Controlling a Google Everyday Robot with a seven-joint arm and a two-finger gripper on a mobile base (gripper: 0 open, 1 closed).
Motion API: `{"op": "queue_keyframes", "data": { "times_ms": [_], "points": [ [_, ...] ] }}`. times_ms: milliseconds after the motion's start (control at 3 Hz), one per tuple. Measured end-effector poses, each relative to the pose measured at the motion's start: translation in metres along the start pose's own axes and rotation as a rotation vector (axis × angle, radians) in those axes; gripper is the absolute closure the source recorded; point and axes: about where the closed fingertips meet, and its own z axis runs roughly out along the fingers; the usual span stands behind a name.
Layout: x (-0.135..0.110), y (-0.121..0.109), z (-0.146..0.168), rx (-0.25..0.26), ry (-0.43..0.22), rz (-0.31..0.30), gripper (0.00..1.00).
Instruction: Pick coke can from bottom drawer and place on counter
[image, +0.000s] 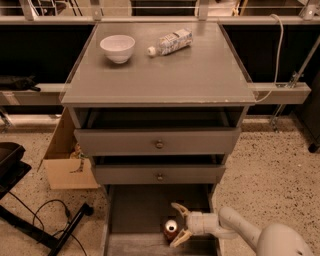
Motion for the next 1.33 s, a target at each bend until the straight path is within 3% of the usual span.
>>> {"op": "queue_keyframes", "data": {
  "times_ms": [333,667,1333],
  "points": [
    [0.015,0.005,0.014,-0.029,0.035,0.002,0.00],
    [0.035,0.009,0.023,-0.037,0.078,0.018,0.19],
    [0.037,0.010,0.024,-0.038,0.082,0.019,0.65]
  ]
}}
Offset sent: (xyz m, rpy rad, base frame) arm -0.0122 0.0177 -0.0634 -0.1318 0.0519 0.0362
